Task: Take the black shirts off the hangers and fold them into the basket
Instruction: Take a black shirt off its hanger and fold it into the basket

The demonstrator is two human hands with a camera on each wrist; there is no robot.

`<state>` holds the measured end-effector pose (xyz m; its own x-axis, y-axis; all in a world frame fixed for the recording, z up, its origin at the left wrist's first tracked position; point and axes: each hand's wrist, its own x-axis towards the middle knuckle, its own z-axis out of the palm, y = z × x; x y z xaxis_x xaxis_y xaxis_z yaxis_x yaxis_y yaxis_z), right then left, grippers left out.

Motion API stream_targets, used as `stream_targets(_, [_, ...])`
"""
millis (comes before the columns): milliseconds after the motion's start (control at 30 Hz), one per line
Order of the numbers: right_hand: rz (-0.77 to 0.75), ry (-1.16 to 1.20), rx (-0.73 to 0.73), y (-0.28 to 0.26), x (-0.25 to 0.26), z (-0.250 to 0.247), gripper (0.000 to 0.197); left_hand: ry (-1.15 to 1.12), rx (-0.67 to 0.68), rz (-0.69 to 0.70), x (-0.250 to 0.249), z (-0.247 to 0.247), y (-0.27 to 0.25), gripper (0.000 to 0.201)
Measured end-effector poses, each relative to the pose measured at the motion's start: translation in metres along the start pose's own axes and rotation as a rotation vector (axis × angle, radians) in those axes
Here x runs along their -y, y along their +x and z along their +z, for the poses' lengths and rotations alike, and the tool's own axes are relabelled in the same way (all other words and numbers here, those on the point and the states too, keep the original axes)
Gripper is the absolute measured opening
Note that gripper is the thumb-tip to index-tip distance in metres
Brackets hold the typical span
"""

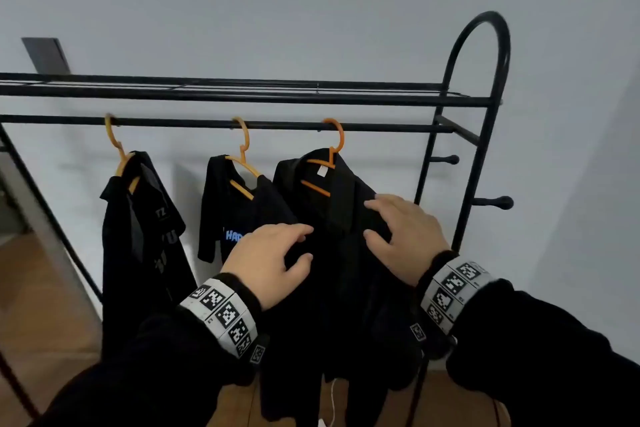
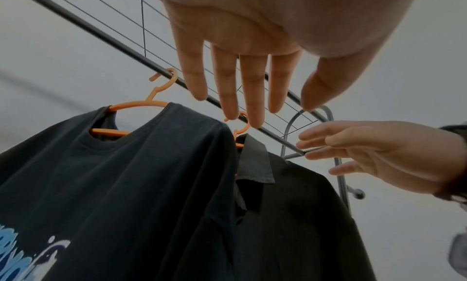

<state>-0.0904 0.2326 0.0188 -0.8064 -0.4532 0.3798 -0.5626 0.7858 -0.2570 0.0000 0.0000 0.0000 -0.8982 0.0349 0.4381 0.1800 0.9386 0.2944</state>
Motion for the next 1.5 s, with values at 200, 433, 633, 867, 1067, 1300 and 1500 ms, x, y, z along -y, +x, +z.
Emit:
stream_targets(200, [0.221, -0.002, 0.051, 0.067, 0.015, 0.017, 0.05, -0.083, 0.052, 0.034, 0.034, 0.008, 0.025, 0.051])
stream_targets(433, [0.452, 0.022, 0.094, 0.12, 0.023, 0.029, 0.025, -0.157, 0.147, 0.18, 0.07, 0.0, 0.052, 0.051])
stream_targets(633, [0.491, -0.047, -0.051, 0.119, 0.026, 0.018, 0.024, -0.35, 0.155, 0.25, 0.081, -0.008, 0.071, 0.049])
stream_targets(867, [0.534, -0.092, -0.095, 0.074, 0.009, -0.013, 0.015, -0.452, 0.095, 0.406, 0.052, 0.002, 0.083, 0.034])
stream_targets(1067, [0.576, -0.118, -0.076, -0.01, -0.023, -0.032, 0.016, -0.534, -0.011, 0.291, 0.015, 0.031, 0.079, 0.04])
stream_targets(1300, [0.502, -0.187, -0.092, -0.101, -0.04, -0.073, 0.02, -0.156, 0.211, 0.06, -0.047, 0.066, 0.058, 0.086])
stream_targets(1500, [0.529, -0.211, -0.08, -0.165, -0.071, -0.103, 0.02, -0.328, 0.206, 0.019, -0.082, 0.09, 0.042, 0.033])
